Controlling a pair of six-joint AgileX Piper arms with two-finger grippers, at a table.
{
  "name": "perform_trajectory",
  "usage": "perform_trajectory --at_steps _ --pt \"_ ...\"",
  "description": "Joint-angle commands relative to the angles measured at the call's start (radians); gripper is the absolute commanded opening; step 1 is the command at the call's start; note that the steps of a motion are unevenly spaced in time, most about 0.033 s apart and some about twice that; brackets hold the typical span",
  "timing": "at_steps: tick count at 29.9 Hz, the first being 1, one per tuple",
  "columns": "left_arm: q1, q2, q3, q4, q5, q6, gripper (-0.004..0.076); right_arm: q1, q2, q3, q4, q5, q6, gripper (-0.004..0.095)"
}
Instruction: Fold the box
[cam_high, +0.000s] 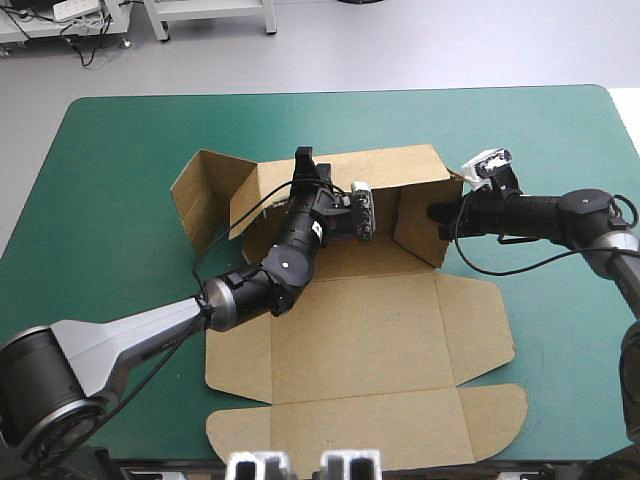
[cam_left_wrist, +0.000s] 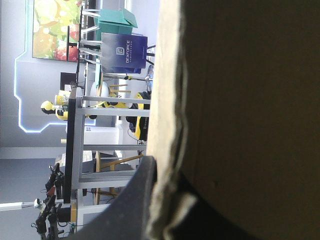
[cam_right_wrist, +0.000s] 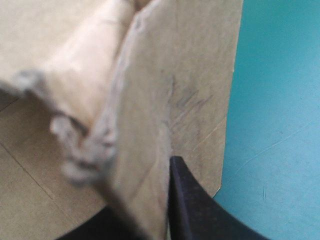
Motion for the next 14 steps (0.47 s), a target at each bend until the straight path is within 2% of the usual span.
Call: perform_trajectory --at_steps 1,5,8,14 --pt "-0.003 -0.017 -0.015 0.038 -0.021 -0.008 -0.0009 0.000 -0.023 -0.027 0.076 0.023 0.025 -0.0003" --pt "-0.003 0.018 -0.015 0.038 -0.008 0.071 0.0027 0.000 -0.023 -0.027 0.074 0.023 0.047 -0.0003" --pt "-0.001 0.026 -0.015 0.038 -0.008 0.086 0.0104 0.000 -0.023 -0.027 0.074 0.023 0.053 -0.0003" --pt "0.001 0.026 -0.015 0.038 -0.008 0.086 0.0391 0.000 -0.023 -0.027 0.071 0.023 0.064 -0.0003"
